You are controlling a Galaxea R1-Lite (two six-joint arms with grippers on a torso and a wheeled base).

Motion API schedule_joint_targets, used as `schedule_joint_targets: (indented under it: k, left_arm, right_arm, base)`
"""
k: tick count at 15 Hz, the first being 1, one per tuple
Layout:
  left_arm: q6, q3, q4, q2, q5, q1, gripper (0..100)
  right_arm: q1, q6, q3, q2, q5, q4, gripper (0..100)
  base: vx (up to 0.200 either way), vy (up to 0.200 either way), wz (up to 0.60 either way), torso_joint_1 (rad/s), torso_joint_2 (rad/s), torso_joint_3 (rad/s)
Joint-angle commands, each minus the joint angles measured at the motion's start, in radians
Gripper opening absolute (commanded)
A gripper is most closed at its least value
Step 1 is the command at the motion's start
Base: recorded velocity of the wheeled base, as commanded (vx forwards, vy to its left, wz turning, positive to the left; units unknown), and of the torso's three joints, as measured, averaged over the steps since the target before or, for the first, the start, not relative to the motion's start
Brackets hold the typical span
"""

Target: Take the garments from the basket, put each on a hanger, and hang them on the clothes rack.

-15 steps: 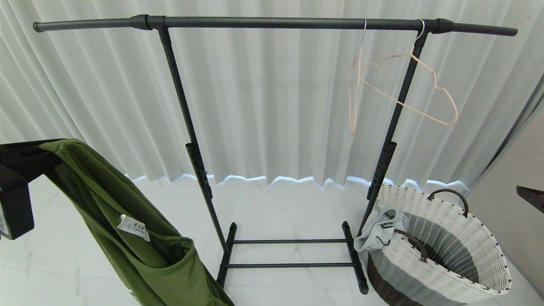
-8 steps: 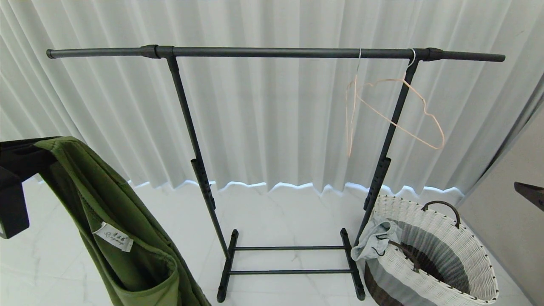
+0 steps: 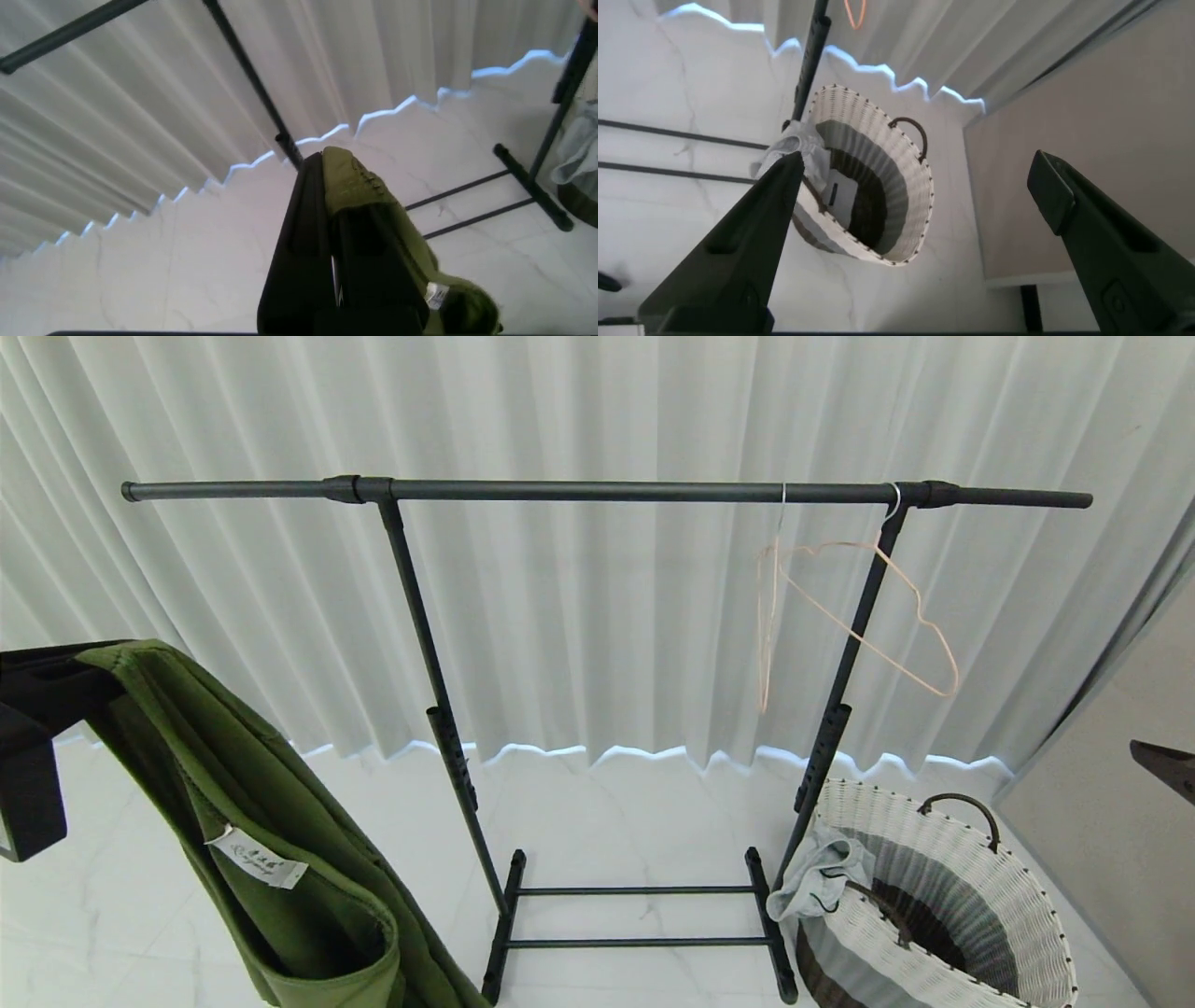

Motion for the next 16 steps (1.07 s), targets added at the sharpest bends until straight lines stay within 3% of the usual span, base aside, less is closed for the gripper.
schedule_joint_targets:
  k: [1,8,13,16]
  left_arm:
    - [0.000,0.006,0.000,0.005,0.000,0.032,0]
    - [-0.002,0.012,0.000,0.003,-0.003,0.039,0]
    - [-0.003,0.025,0.000,-0.001,-0.003,0.041,0]
    - [-0.003,0.022,0.000,0.002,-0.003,0.064,0]
  right_arm:
    - [0.000,-0.004,-0.001,-0.003,0.000,0.000,100]
    - [0.000,-0.024,0.001,-0.001,0.000,0.002,100]
    - [0.002,-0.020,-0.001,-0.007,0.014,-0.003,100]
    - [0.002,-0.020,-0.001,-0.006,0.066,-0.003,100]
  base:
    - [0.000,0.000,0.00,0.000,0.00,0.000]
    - [0.000,-0.171,0.00,0.007,0.00,-0.002]
    - [0.000,0.000,0.00,0.000,0.00,0.000]
    - [0.000,0.000,0.00,0.000,0.00,0.000]
